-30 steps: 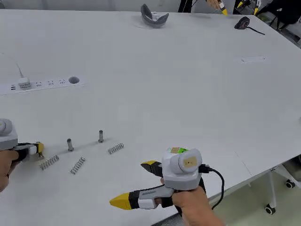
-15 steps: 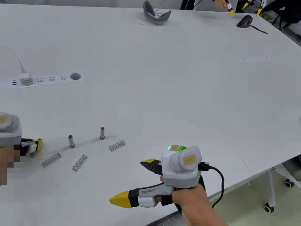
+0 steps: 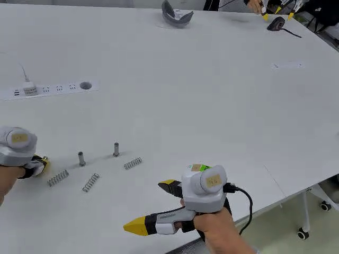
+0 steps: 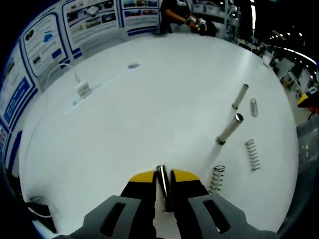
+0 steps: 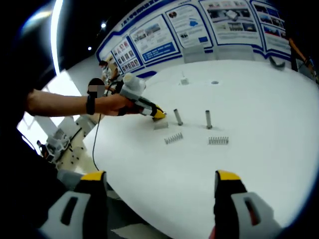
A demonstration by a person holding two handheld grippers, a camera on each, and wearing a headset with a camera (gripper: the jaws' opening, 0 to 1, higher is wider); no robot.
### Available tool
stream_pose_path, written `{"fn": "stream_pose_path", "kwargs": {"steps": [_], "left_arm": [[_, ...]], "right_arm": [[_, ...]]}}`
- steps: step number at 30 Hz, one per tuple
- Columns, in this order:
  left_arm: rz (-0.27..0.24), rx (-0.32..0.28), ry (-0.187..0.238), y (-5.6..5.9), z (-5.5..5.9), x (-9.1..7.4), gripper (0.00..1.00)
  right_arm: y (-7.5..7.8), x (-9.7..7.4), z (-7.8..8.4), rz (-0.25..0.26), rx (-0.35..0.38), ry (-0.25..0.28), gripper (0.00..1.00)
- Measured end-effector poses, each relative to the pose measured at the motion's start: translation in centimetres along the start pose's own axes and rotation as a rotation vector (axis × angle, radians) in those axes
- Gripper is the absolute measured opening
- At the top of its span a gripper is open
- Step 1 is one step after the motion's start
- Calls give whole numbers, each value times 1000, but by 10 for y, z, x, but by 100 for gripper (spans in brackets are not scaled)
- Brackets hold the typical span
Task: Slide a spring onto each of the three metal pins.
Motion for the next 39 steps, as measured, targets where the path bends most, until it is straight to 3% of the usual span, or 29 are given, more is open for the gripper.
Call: {"fn": "stream_pose_path", "kwargs": {"steps": [1, 6, 8, 12, 21, 39], "left_arm": [[-27, -2, 10, -4, -1, 0, 10], [-22, -14, 9, -2, -1, -2, 9], [6, -22, 35, 3, -2, -3, 8], [13, -70, 38, 5, 2, -6, 7], [17, -158, 78, 1, 2, -25, 7], [2, -227, 127, 0, 9, -51, 8]], "right_arm": [[0, 0, -1, -1, -1, 0, 91], [1, 0, -4, -3, -6, 3, 91], [1, 1, -5, -5, -8, 1, 91], [1, 1, -4, -6, -8, -2, 91], [2, 0, -4, -11, 1, 5, 91], [1, 0, -4, -14, -7, 13, 91]]}}
Point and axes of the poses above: the centre of the closed fingertips' face, and the gripper's own axes: x roughly forward along the fingers, y roughly to its right, z roughly out of its underside, the point moved 2 cm from there along -x, roughly backward along the fingers, and after that the axes turned 9 degrees about -y, right-handed, at the moved point
